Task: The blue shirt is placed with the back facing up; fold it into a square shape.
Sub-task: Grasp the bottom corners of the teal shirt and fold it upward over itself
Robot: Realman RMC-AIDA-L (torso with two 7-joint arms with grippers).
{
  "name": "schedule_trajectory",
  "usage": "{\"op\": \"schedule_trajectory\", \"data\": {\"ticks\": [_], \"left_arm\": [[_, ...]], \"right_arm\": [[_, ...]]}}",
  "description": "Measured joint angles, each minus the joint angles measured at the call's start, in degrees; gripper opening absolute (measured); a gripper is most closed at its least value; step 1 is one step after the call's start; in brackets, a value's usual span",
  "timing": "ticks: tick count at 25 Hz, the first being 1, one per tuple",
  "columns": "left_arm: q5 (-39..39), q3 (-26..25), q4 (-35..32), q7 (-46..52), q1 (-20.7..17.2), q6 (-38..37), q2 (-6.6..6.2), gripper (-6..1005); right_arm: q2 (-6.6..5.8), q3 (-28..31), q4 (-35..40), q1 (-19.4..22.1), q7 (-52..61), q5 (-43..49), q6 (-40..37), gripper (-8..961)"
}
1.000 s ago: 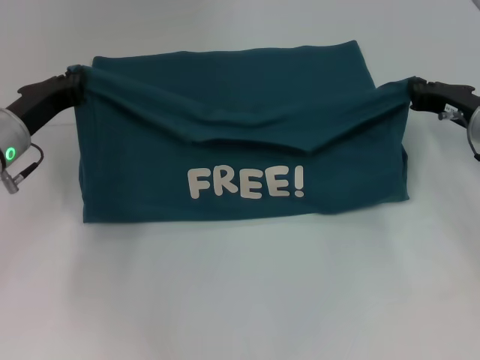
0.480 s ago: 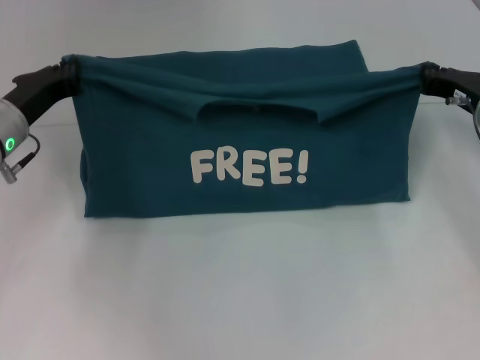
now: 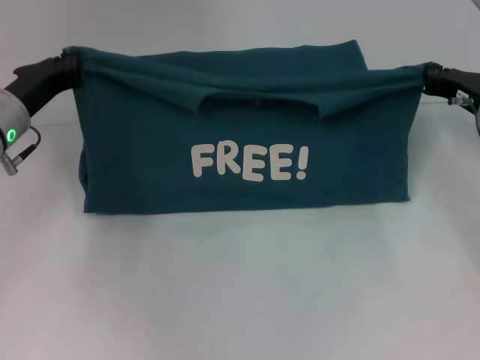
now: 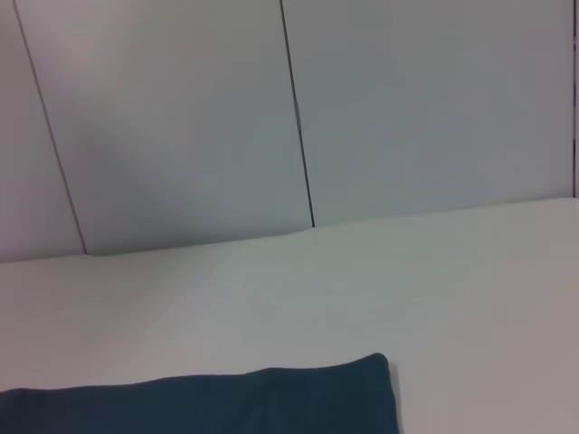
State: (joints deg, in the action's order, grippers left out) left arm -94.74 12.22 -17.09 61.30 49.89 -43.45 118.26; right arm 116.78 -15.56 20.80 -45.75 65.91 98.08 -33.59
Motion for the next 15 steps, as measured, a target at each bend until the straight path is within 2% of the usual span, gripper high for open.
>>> {"op": "schedule_trajectory", "data": {"ticks": [15], "left_arm": [[-0.07,-0.01,1.07,-0.6,-0.41,1.42,0.72,15]], "right_arm": [[1.21,0.03,-1.71,0.05,-3.15,-1.13,2.25,91]]}}
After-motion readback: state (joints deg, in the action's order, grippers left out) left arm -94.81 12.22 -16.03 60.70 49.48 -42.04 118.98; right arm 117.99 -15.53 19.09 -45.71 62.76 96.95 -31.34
